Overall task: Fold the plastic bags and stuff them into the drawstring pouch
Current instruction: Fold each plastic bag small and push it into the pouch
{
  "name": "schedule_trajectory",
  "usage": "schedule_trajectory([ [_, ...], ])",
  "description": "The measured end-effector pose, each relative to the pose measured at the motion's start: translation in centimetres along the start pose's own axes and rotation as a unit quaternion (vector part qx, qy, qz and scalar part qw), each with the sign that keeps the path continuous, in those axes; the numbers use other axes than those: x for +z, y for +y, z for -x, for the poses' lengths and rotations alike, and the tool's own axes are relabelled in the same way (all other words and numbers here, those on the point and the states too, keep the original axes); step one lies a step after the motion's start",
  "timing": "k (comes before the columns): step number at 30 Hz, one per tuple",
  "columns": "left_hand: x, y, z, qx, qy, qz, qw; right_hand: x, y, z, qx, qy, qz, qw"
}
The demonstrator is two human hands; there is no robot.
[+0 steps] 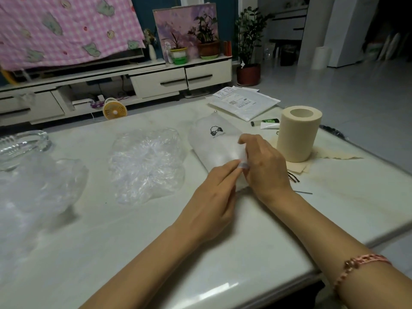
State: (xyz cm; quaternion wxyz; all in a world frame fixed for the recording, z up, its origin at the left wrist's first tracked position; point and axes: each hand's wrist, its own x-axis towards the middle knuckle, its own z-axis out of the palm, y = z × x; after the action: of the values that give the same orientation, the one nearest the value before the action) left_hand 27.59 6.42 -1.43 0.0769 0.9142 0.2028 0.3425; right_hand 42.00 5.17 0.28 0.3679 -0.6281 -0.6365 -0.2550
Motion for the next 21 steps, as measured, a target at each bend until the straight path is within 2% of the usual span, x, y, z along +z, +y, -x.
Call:
schedule_trajectory([
  [3, -0.5, -0.2, 0.3, -0.01, 0.025, -0.021, 0.999, 1.0, -0.8, -0.5, -0.017, -0.068, 0.05, 0.996],
  [7, -2.9, -2.6, 2.4, -0.115, 0.065, -0.097, 0.987, 2.3, -1.3, -1.5, 0.072, -0.213, 0.1, 0.969],
  [10, -5.1, -5.5, 5.8, -0.201, 0.015, -0.211, 0.957, 2.8, -2.3, -2.2, 0.125, -0.277, 0.054, 0.951],
  [12, -6.3, -6.5, 6.7, -0.26, -0.019, -0.187, 0.947, 2.6, -3.4, -2.4, 0.145, -0.3, 0.047, 0.942],
  [17, -7.1, -7.1, 6.7, -0.23, 0.005, -0.21, 0.95, 1.0, -6.0, -1.9, 0.128, -0.248, 0.029, 0.96],
  [21, -8.2, -6.4, 6.2, -0.227, 0.121, -0.187, 0.948, -0.6, -6.6, -1.6, 0.106, -0.186, -0.014, 0.977],
])
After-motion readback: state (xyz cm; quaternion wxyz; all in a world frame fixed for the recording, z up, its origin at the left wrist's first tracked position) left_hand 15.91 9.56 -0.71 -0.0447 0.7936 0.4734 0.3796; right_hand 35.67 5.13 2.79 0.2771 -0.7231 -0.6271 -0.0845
